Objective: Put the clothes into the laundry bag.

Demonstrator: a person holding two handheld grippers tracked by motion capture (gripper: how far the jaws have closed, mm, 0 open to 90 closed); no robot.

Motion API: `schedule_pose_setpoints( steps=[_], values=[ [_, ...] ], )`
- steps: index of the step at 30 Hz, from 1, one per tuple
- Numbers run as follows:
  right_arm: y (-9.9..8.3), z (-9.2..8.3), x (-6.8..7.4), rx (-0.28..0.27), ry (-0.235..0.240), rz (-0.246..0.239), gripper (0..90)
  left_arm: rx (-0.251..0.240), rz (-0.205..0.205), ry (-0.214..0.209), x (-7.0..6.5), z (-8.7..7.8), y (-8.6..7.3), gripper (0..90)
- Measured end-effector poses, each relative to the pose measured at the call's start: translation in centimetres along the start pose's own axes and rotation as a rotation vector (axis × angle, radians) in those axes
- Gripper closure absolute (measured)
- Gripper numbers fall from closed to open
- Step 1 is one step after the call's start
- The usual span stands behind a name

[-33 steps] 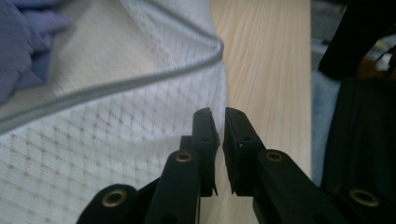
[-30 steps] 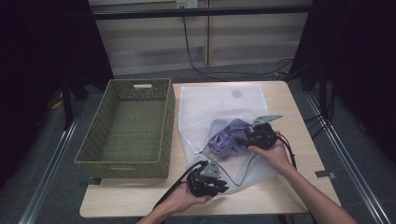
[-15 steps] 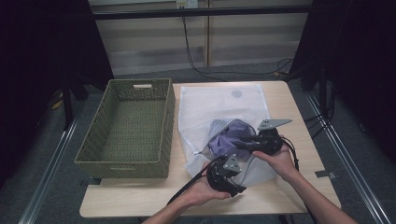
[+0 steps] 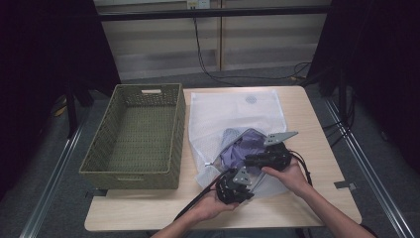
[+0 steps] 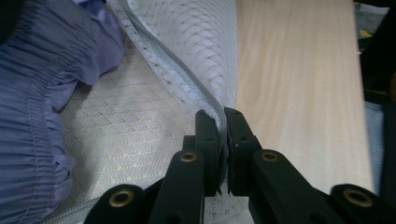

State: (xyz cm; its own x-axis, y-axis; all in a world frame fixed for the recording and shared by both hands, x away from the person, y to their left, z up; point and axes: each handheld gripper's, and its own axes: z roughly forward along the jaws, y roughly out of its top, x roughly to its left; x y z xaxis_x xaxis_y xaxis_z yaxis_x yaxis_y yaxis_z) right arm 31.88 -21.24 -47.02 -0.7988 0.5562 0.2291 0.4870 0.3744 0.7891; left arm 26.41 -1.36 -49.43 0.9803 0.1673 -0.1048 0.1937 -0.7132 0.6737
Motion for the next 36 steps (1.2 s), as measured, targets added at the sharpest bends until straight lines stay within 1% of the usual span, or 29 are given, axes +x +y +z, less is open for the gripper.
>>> schedule_pose_setpoints(
  steps=[1,2,3,4,5,6,7,8,9,10,11,12,15,16,17,19,20,22,23,25,26,27,28,30,32,34,35,36],
  values=[
    [0.0,0.0,0.1,0.001,0.007,-0.003,79.4,-0.024,-0.001,-0.01,-0.3,0.1,-0.2,86.3],
    [0.0,0.1,0.3,0.001,0.019,-0.009,81.0,0.0,0.015,-0.013,-0.6,-0.2,-0.3,86.3],
    [0.0,0.2,0.5,0.002,0.035,-0.013,82.4,0.005,0.019,-0.019,-0.7,-0.4,-0.5,86.3],
    [0.0,0.2,0.7,0.008,0.04,-0.018,84.2,-0.024,0.012,-0.019,-1.0,-0.3,-0.7,86.3],
    [-0.1,0.3,0.9,0.011,0.06,-0.025,87.4,0.006,0.02,-0.022,-1.2,-0.6,-0.7,86.3],
    [-0.1,0.5,1.1,0.016,0.071,-0.038,87.7,-0.013,0.02,-0.029,-1.5,-0.6,-1.0,86.3],
    [-0.1,0.8,1.4,0.022,0.079,-0.045,87.4,-0.015,0.022,-0.026,-1.6,-0.7,-1.1,86.3],
    [-0.1,0.9,1.6,0.025,0.081,-0.047,87.1,-0.007,0.027,-0.031,-1.6,-0.8,-1.1,86.3],
    [0.0,0.9,1.8,0.026,0.085,-0.054,86.7,-0.021,0.023,-0.029,-1.8,-0.7,-1.2,86.3],
    [0.1,0.8,2.0,0.022,0.091,-0.055,87.6,-0.016,0.027,-0.031,-1.8,-0.8,-1.2,86.3],
    [0.2,0.8,2.2,0.016,0.105,-0.056,87.8,-0.016,0.027,-0.033,-1.8,-0.8,-1.3,86.3],
    [0.3,0.7,2.4,0.008,0.118,-0.056,87.8,-0.03,0.017,-0.031,-1.8,-0.7,-1.3,86.3],
    [0.3,0.5,2.9,0.006,0.144,-0.063,88.5,-0.029,0.023,-0.034,-1.8,-0.7,-1.3,86.3],
    [0.3,0.4,3.1,0.011,0.147,-0.066,88.5,-0.026,0.02,-0.037,-1.7,-0.7,-1.3,86.3],
    [0.2,0.5,3.3,0.013,0.157,-0.067,88.6,-0.01,0.022,-0.035,-1.7,-0.9,-1.3,86.3],
    [0.0,0.6,3.5,0.031,0.17,-0.071,88.8,-0.021,0.02,-0.032,-1.8,-0.8,-1.3,86.3],
    [-0.2,0.8,3.6,0.052,0.179,-0.073,88.9,-0.024,0.02,-0.035,-1.8,-0.7,-1.3,86.3],
    [-0.5,1.3,3.5,0.085,0.178,-0.076,89.0,-0.016,0.021,-0.039,-1.7,-0.8,-1.3,86.3],
    [-0.8,1.7,3.4,0.105,0.178,-0.073,89.1,-0.024,0.018,-0.035,-1.7,-0.7,-1.3,86.3],
    [-1.2,2.3,3.0,0.154,0.167,-0.077,89.1,-0.023,0.018,-0.035,-1.7,-0.7,-1.3,86.3],
    [-1.4,2.5,2.8,0.166,0.158,-0.077,89.1,-0.012,0.023,-0.041,-1.7,-0.8,-1.2,86.3],
    [-1.5,2.7,2.6,0.171,0.158,-0.076,89.3,-0.023,0.023,-0.035,-1.8,-0.7,-1.3,86.2],
    [-1.5,2.9,2.4,0.179,0.147,-0.082,89.4,-0.018,0.03,-0.043,-1.7,-0.8,-1.3,86.3],
    [-1.5,3.2,2.1,0.182,0.14,-0.076,90.0,-0.019,0.029,-0.052,-1.7,-0.8,-1.3,86.2],
    [-1.4,3.3,1.8,0.182,0.122,-0.084,90.0,-0.019,0.027,-0.054,-1.8,-0.8,-1.3,86.2],
    [-1.4,3.4,1.5,0.181,0.102,-0.079,90.0,-0.002,0.037,-0.064,-1.8,-0.9,-1.2,86.3],
    [-1.5,3.5,1.3,0.184,0.084,-0.088,90.0,-0.002,0.035,-0.063,-1.8,-0.9,-1.2,86.3],
    [-1.5,3.5,1.2,0.185,0.079,-0.081,90.0,-0.003,0.034,-0.064,-1.8,-0.8,-1.2,86.3]
  ],
)
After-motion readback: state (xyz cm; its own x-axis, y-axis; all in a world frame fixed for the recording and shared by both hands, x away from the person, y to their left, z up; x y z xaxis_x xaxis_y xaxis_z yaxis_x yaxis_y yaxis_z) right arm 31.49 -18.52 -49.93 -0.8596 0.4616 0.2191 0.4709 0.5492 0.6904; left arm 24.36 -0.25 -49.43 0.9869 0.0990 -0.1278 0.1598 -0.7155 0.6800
